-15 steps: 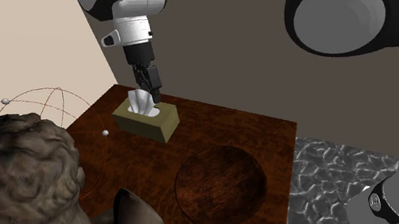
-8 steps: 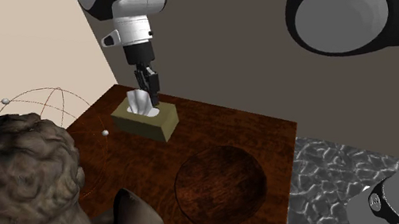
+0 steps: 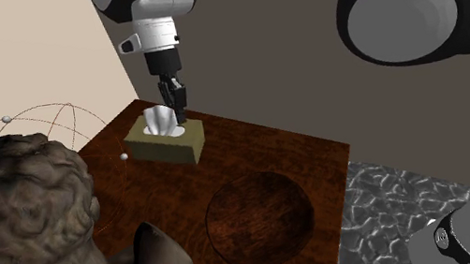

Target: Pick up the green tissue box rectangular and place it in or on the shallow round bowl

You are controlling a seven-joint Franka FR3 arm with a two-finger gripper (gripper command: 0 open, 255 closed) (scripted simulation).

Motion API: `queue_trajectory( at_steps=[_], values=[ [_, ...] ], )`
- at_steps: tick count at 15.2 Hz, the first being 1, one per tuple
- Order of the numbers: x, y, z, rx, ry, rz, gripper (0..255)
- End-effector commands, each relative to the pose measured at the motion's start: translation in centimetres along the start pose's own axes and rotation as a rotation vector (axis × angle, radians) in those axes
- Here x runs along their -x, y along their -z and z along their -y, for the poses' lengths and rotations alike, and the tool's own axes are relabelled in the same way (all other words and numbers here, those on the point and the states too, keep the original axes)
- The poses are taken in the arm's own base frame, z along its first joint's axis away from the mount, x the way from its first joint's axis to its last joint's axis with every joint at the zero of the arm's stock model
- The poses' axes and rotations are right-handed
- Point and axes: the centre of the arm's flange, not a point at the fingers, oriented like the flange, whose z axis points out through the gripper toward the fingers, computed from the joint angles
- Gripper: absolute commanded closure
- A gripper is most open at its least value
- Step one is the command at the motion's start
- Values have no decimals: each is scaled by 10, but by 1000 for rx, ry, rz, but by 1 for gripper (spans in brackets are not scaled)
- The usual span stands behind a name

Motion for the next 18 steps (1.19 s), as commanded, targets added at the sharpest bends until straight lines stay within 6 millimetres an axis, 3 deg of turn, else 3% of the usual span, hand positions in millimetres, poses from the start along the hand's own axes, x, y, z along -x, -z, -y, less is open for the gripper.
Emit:
queue_trajectory(
  at_steps=[1,18],
  values=[
    [0,6,2,-1,-1,1,255],
    [-15,89,34,-1,-1,1,255]
  ],
)
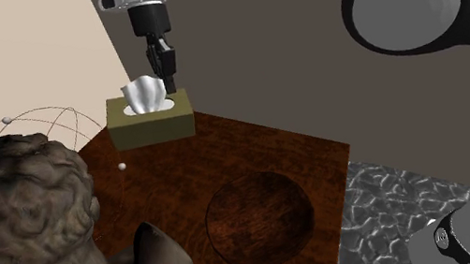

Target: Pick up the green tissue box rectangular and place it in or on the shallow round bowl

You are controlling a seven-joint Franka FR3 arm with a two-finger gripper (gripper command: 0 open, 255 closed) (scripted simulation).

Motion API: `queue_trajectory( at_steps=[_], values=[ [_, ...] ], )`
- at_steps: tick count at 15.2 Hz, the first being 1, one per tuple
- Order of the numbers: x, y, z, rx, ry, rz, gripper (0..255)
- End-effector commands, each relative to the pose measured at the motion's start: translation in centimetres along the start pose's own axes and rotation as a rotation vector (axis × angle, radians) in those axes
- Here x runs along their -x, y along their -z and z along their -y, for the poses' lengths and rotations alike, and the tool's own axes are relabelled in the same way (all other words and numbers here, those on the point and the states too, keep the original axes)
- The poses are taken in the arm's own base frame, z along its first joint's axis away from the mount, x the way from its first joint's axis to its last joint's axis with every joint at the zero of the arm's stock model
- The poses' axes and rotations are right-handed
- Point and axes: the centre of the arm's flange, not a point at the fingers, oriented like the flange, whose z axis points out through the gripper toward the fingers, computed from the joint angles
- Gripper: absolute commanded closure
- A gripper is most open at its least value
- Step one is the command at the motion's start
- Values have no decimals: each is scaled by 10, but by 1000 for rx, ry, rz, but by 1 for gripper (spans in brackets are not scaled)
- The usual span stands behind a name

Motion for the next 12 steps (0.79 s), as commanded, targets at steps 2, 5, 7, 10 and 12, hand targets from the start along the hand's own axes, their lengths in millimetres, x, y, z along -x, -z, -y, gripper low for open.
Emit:
queue_trajectory(
  at_steps=[2,5,7,10,12],
  values=[
    [-4,15,6,0,0,0,255],
    [-5,25,10,0,0,0,255],
    [-2,20,35,0,0,0,255],
    [4,12,74,0,0,0,255],
    [8,7,99,0,0,0,255]
  ],
)
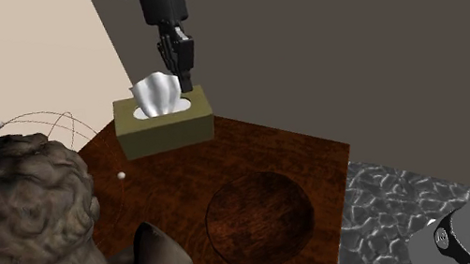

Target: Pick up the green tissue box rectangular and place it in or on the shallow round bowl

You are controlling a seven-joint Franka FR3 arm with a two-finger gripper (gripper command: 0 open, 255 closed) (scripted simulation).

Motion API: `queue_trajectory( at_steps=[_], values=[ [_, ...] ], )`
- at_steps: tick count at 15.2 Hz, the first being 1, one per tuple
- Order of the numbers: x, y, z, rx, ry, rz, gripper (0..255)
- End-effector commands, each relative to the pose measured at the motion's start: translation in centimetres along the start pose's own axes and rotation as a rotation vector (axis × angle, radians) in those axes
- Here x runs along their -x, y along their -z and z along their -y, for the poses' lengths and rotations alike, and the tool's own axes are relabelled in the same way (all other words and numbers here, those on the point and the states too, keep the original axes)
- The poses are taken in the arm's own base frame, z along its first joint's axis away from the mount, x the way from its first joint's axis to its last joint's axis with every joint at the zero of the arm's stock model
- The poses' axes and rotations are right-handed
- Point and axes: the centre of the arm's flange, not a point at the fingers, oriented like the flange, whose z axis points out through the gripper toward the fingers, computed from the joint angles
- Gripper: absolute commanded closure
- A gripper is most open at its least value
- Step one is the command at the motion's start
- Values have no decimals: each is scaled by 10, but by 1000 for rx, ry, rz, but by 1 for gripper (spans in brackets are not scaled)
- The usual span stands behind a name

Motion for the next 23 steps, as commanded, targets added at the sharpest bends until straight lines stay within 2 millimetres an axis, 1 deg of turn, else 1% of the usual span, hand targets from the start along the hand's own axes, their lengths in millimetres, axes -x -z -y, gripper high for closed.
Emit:
queue_trajectory(
  at_steps=[1,16,17,23],
  values=[
    [3,-6,25,-1,0,0,255],
    [31,-45,217,-1,0,0,255],
    [34,-49,239,-1,0,0,255],
    [40,-78,227,-1,0,0,255]
  ],
)
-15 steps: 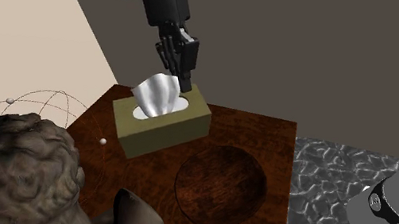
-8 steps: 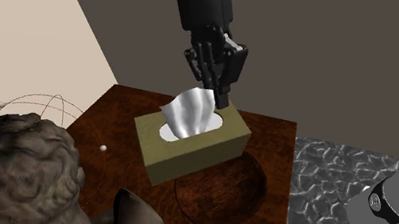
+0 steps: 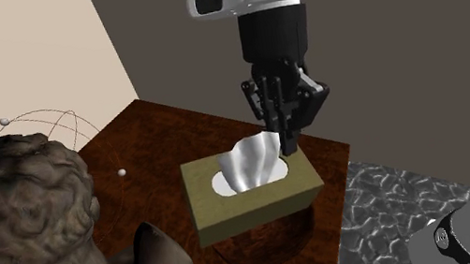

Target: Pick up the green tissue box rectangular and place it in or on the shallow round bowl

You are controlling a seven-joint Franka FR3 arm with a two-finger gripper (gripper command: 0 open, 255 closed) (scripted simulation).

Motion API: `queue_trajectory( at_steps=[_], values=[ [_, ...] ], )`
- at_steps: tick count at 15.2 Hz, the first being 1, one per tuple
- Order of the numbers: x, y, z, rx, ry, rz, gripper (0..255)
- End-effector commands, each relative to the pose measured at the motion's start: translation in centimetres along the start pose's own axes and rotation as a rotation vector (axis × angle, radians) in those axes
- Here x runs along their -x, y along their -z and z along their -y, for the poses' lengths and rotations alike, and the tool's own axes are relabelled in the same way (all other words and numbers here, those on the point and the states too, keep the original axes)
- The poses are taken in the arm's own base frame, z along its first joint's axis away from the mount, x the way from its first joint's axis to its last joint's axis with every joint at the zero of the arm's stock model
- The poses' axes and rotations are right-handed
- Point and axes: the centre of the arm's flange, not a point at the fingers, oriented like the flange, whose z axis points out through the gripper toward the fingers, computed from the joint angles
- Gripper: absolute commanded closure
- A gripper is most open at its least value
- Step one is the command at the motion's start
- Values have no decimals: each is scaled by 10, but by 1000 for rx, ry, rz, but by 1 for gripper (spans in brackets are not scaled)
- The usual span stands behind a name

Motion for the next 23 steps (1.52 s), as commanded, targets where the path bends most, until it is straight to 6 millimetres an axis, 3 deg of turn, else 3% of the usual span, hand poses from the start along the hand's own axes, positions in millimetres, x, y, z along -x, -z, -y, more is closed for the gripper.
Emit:
queue_trajectory(
  at_steps=[1,16,23],
  values=[
    [0,-10,-3,0,0,0,255],
    [14,-83,-32,0,0,0,255],
    [14,-83,-32,0,0,0,255]
  ],
)
